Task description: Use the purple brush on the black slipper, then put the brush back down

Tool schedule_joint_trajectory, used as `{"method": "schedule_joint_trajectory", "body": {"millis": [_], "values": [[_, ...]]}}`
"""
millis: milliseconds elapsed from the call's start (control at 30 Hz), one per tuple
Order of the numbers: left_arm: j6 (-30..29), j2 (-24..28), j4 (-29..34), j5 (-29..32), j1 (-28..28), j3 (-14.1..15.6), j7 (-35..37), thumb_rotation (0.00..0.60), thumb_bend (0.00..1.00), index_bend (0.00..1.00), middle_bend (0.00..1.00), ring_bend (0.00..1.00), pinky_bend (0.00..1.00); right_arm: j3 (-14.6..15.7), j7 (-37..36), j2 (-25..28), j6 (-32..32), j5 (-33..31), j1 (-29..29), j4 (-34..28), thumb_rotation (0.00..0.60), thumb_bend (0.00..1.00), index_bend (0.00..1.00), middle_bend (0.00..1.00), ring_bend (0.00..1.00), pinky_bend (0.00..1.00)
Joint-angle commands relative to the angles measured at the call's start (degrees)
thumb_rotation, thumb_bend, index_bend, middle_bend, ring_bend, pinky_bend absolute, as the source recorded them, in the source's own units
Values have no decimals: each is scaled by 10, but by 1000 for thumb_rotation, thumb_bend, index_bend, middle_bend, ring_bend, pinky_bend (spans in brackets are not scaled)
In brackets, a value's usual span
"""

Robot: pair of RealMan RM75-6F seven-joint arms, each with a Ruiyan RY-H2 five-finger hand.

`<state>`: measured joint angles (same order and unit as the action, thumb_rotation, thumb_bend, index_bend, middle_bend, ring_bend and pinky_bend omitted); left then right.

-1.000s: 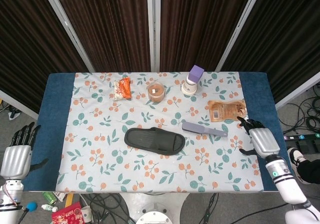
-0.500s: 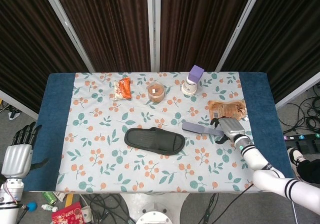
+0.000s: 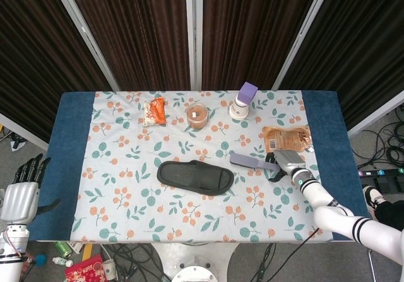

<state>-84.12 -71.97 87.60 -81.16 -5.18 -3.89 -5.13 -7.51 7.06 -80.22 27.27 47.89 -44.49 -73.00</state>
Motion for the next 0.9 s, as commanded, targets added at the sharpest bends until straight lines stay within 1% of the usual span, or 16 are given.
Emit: {"method": "schedule_joint_trajectory", "body": {"millis": [33, 233, 400, 500, 600, 633, 667, 700, 733, 767, 800, 833, 867, 900], "values": [[-1, 0, 0, 1, 1, 0, 0, 600, 110, 113, 121, 46, 117, -3, -23, 0, -20, -6, -5, 6, 600, 69, 464, 503, 434, 459], [-2, -1, 2, 3, 3, 0, -2, 600, 109, 113, 121, 46, 117, -11, -72, 0, -71, -10, -14, 17, 600, 80, 494, 539, 498, 587], [-2, -1, 1, 4, 4, 0, -1, 600, 109, 113, 121, 46, 117, -21, -109, -2, -104, -3, -18, 27, 600, 129, 543, 573, 567, 707], [-3, -2, 0, 4, 4, 0, 1, 600, 109, 113, 121, 46, 117, -24, -121, -8, -106, 10, -19, 34, 600, 161, 608, 613, 654, 820], [-4, -3, -1, 5, 5, -1, 2, 600, 110, 112, 121, 46, 117, -24, -126, -18, -94, 18, -21, 44, 600, 188, 712, 693, 763, 939], [-5, -3, -2, 5, 5, -1, 2, 600, 110, 112, 121, 46, 117, -22, -125, -23, -89, 20, -23, 50, 600, 227, 766, 728, 807, 977], [-6, -3, -2, 5, 6, -1, 3, 600, 110, 113, 121, 46, 117, -20, -124, -27, -86, 21, -25, 55, 600, 258, 796, 746, 828, 991], [-7, -4, -2, 4, 6, -1, 4, 600, 110, 113, 121, 46, 117, -17, -122, -31, -81, 22, -28, 59, 600, 314, 839, 770, 853, 1000], [-8, -4, -3, 4, 7, -2, 5, 600, 110, 113, 121, 46, 117, -14, -119, -37, -74, 22, -30, 65, 600, 389, 888, 795, 880, 1000], [-8, -5, -4, 4, 7, -2, 5, 600, 109, 113, 121, 46, 117, -13, -118, -41, -70, 21, -32, 68, 600, 433, 916, 811, 897, 1000], [-8, -5, -4, 4, 7, -2, 5, 600, 110, 113, 121, 46, 117, -12, -118, -44, -68, 20, -33, 70, 600, 527, 960, 841, 928, 1000], [-8, -5, -5, 3, 6, -2, 7, 600, 109, 113, 121, 46, 117, -11, -117, -47, -65, 21, -36, 72, 600, 597, 984, 866, 953, 1000], [-8, -5, -6, 2, 6, -2, 7, 600, 109, 113, 121, 46, 117, -10, -116, -47, -63, 23, -37, 72, 600, 649, 995, 881, 968, 1000], [-8, -4, -6, 1, 5, -3, 7, 600, 109, 112, 121, 46, 117, -11, -115, -47, -59, 27, -38, 70, 600, 723, 1000, 905, 988, 1000]]}}
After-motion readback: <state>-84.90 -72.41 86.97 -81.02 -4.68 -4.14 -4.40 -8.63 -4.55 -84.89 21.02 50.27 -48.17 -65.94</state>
